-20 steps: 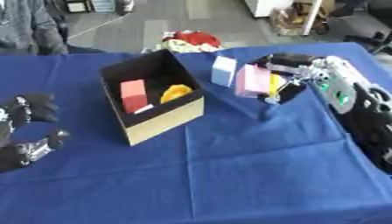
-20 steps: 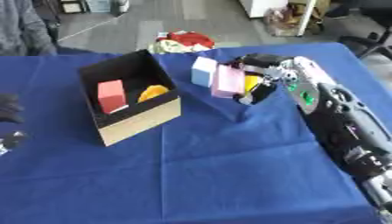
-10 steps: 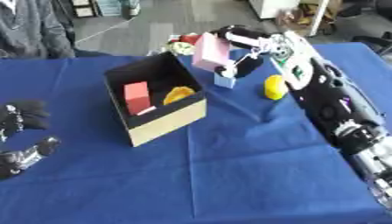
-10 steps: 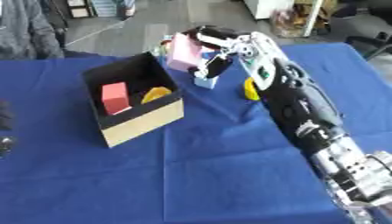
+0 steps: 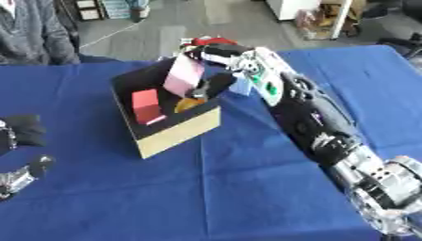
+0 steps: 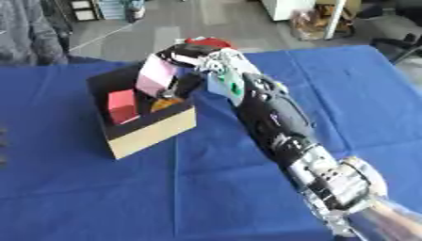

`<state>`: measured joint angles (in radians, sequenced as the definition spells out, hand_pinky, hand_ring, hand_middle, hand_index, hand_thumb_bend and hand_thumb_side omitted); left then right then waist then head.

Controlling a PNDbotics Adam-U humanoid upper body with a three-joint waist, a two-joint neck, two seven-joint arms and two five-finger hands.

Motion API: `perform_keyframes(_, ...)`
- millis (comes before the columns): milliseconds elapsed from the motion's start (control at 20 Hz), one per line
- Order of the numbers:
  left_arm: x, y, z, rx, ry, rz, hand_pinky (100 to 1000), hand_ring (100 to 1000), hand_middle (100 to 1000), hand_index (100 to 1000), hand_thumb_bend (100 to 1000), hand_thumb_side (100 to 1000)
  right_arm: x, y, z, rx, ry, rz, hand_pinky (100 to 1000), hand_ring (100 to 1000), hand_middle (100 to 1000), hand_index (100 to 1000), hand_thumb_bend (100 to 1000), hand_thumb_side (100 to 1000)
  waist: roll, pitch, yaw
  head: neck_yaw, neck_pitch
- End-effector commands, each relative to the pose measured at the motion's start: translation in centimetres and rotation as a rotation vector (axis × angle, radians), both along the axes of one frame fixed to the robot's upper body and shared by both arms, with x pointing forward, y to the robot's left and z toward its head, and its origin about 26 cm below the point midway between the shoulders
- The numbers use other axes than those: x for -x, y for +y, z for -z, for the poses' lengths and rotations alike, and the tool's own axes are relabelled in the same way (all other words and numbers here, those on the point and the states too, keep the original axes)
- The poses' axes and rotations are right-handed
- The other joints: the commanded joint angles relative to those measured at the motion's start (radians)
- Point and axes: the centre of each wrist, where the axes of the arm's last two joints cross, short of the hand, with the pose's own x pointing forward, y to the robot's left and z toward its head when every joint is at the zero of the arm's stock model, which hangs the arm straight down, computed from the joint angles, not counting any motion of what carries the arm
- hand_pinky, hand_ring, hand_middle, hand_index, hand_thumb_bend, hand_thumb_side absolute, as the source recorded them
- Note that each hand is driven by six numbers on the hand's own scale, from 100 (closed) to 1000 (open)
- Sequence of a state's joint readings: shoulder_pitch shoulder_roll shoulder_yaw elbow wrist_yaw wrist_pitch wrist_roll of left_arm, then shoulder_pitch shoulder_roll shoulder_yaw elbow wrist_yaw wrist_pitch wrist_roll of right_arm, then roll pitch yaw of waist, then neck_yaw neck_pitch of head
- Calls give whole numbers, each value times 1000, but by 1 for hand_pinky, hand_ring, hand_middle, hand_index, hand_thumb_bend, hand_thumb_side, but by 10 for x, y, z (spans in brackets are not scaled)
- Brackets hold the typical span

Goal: Pick up objects on the table and place them in the box.

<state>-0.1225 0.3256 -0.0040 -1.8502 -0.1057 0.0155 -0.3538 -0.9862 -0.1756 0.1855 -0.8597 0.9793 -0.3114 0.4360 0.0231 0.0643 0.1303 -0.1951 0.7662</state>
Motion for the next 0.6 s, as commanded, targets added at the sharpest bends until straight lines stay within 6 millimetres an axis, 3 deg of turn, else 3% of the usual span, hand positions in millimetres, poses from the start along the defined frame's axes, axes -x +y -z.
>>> perform_keyframes(50,0,-1,-8,-5,-25,13,751,623,643,812,670,468,-1,2,-26,31,-96,-18,899,881,939,1000,527,491,12,-22,-3,0,4)
perform_keyframes(250,0,1,-7,-7,-22,6,752,624,643,812,668,469,-2,-19,-43,-22,-156,25,910,885,939,1000,471,410,10,-22,-14,4,4)
perform_keyframes(350,1,2,-6,-10,-19,-1,752,624,643,812,668,471,-5,-42,-45,-71,-155,96,917,887,940,1000,409,351,8,-22,-19,9,4)
perform_keyframes(600,2,3,-4,-10,-11,-9,752,624,643,811,644,482,-13,-94,-29,-231,-74,312,921,886,934,1000,299,300,8,-22,-27,16,4)
